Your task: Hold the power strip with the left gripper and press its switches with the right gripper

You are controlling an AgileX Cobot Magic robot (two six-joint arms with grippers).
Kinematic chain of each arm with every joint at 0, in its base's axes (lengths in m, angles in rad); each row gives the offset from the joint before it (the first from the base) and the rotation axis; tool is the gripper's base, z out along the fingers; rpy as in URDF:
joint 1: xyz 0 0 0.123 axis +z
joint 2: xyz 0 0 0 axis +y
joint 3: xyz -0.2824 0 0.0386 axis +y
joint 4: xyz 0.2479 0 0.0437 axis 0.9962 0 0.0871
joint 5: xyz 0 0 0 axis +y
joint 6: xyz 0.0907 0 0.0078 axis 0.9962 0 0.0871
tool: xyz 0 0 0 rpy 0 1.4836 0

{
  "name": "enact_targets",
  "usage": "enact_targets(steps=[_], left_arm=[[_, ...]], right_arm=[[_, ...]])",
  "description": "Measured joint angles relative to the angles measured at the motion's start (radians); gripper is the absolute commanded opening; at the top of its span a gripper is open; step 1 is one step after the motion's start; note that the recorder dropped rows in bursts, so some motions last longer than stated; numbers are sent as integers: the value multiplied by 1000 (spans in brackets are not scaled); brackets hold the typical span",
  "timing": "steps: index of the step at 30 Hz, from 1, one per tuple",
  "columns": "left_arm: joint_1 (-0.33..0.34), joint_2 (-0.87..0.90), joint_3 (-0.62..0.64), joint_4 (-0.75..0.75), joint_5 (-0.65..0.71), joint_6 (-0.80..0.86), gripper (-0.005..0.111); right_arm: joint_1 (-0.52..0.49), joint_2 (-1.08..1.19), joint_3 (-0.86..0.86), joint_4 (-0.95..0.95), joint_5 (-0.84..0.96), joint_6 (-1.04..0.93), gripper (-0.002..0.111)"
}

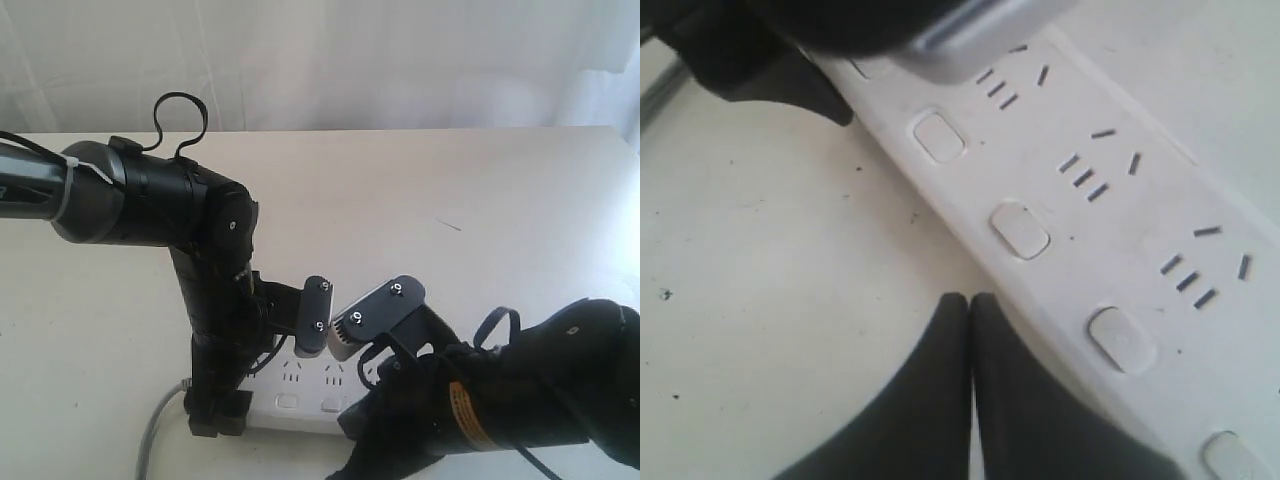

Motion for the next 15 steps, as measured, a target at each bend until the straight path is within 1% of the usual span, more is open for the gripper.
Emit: enact_targets(steps=[15], left_arm=[[0,0,0,-6,-6,-11,0]], right_arm=[[0,38,-80,0,43,54,0]])
